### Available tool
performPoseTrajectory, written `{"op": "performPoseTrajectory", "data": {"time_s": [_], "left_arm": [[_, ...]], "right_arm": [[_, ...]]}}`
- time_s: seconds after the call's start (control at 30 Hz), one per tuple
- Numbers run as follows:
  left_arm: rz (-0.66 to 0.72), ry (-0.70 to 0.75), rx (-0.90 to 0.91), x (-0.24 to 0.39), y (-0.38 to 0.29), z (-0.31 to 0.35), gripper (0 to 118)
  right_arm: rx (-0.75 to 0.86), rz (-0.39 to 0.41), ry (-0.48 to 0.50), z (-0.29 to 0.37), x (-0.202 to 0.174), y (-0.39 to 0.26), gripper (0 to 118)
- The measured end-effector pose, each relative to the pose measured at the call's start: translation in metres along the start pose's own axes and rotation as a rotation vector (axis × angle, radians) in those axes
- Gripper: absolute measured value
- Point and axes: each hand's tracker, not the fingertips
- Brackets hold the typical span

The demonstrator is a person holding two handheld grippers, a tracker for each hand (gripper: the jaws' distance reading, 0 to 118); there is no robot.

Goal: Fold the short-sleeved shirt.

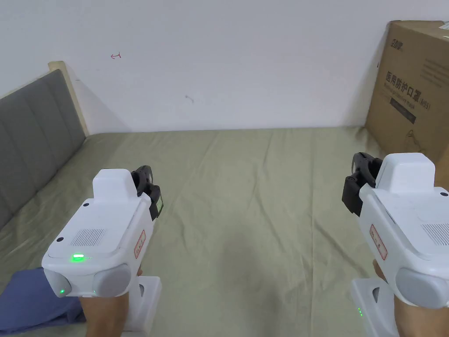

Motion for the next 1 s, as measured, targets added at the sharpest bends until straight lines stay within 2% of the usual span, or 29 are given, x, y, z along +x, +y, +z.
{"op": "performPoseTrajectory", "data": {"time_s": [0.8, 0.83, 0.87, 0.9, 0.93, 0.97, 1.0], "left_arm": [[-0.016, -0.006, -0.009, -0.0020, -0.0002, -0.0007, 0], [-0.019, -0.010, -0.012, -0.0006, 0.0006, 0.0012, 5], [-0.028, -0.005, -0.019, 0.0001, 0.0011, 0.0020, 13], [-0.035, -0.003, -0.022, 0.0003, 0.0012, 0.0022, 27], [-0.046, -0.001, -0.025, 0.0008, 0.0012, 0.0024, 54], [-0.056, 0.007, -0.024, 0.0010, -0.0001, 0.0023, 73], [-0.061, 0.016, -0.024, 0.0016, -0.0004, 0.0025, 88]], "right_arm": [[-0.008, 0.008, 0.004, -0.0013, -0.0044, -0.0043, 2], [-0.011, 0.008, 0.002, -0.0010, -0.0049, -0.0048, 4], [-0.014, 0.010, -0.003, -0.0005, -0.0052, -0.0051, 13], [-0.014, 0.011, -0.003, -0.0002, -0.0050, -0.0052, 30], [-0.017, 0.009, -0.004, -0.0002, -0.0049, -0.0055, 62], [-0.023, 0.006, -0.003, -0.0004, -0.0042, -0.0059, 87], [-0.023, 0.002, -0.005, -0.0003, -0.0038, -0.0066, 104]]}}
